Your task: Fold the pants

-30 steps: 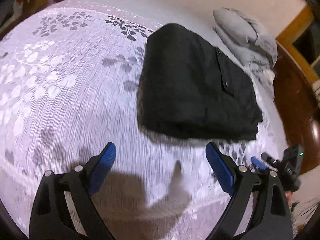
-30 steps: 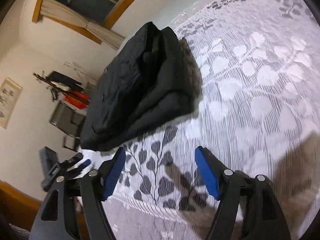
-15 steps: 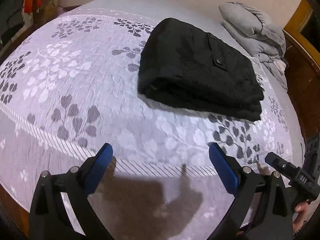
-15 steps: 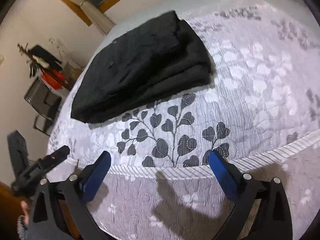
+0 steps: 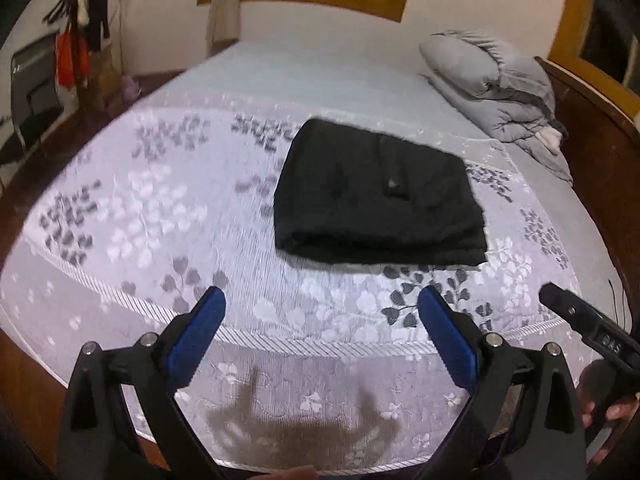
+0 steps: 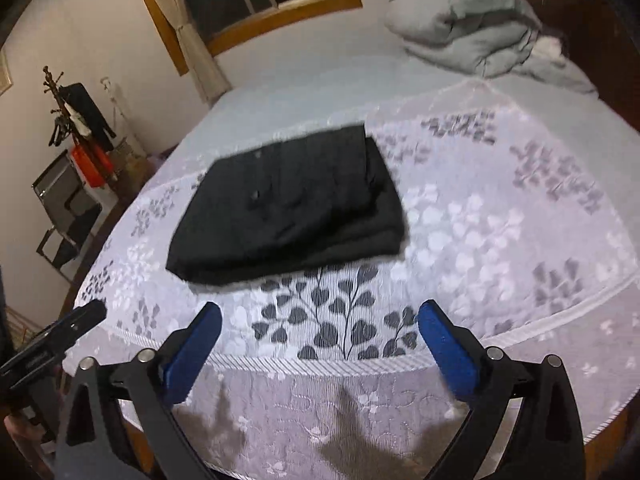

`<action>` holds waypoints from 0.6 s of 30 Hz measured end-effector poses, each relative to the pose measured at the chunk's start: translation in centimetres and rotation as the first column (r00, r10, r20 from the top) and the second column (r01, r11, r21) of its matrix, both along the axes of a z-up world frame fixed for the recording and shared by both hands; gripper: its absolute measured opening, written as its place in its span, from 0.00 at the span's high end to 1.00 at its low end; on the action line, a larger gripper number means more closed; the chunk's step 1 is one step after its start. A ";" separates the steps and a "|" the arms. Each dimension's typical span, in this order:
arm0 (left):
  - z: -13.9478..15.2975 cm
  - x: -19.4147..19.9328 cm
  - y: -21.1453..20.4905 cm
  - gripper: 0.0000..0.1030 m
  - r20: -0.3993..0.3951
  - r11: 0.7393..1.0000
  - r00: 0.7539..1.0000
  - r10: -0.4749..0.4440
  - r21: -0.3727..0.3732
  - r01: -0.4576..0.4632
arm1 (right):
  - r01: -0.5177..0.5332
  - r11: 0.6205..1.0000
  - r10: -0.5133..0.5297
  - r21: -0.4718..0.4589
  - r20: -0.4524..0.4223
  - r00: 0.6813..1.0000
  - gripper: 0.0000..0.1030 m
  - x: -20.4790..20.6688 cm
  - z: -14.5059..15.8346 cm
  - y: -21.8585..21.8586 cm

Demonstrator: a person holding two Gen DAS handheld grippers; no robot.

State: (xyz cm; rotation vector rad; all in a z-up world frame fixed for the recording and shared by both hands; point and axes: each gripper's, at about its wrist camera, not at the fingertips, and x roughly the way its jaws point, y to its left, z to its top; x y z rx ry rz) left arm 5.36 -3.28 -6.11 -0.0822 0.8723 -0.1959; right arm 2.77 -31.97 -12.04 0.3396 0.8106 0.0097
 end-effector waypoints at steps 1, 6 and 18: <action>0.6 -0.3 -0.2 0.06 0.012 1.000 1.000 -0.005 0.007 0.005 | 0.005 1.000 -0.005 -0.010 0.010 1.000 0.04 -0.1 0.5 0.2; 3.1 -1.4 -0.8 0.06 0.063 0.999 0.998 -0.018 0.030 0.017 | 0.016 0.997 -0.012 -0.075 0.049 0.999 0.04 -0.8 2.8 1.2; 6.4 -3.4 -0.9 0.04 0.168 0.995 0.986 0.004 0.097 -0.021 | 0.041 0.984 -0.028 -0.172 0.078 0.997 0.04 -1.7 5.3 2.9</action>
